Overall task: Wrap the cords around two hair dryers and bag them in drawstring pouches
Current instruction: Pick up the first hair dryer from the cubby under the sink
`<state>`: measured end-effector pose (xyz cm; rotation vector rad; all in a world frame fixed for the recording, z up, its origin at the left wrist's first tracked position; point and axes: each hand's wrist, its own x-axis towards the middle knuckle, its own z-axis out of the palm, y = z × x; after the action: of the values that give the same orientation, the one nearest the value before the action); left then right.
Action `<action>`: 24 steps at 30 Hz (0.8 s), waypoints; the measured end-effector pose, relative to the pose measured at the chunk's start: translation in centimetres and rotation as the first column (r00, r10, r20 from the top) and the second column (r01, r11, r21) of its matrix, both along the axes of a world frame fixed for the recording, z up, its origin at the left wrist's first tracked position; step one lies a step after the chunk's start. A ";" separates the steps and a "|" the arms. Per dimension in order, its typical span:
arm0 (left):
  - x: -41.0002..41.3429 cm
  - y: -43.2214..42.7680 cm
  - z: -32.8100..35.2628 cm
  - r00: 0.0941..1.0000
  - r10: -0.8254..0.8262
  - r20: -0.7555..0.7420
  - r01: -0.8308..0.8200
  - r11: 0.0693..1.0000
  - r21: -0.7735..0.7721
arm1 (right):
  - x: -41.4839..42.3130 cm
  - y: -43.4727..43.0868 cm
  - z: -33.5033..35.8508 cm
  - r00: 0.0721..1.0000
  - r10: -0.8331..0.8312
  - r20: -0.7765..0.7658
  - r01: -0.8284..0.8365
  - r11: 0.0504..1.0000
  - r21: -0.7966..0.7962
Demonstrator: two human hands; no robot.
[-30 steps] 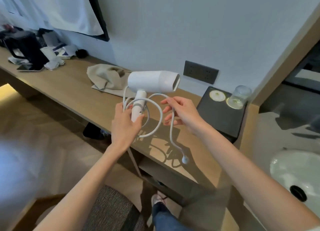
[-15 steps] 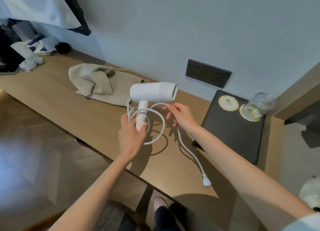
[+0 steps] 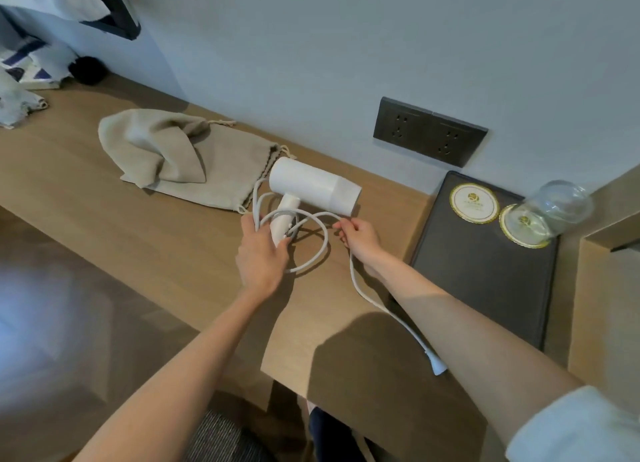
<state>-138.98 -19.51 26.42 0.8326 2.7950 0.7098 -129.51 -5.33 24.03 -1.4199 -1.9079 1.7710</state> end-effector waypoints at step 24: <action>-0.8 -0.4 -3.2 0.989 -0.144 0.017 0.144 0.988 -0.049 | 6.2 -6.0 -0.9 0.793 0.263 0.550 -0.444 0.867 0.225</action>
<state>-139.81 -19.94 23.20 1.0034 2.6947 0.6164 -123.27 -11.37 23.17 -1.5656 -2.7612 1.1360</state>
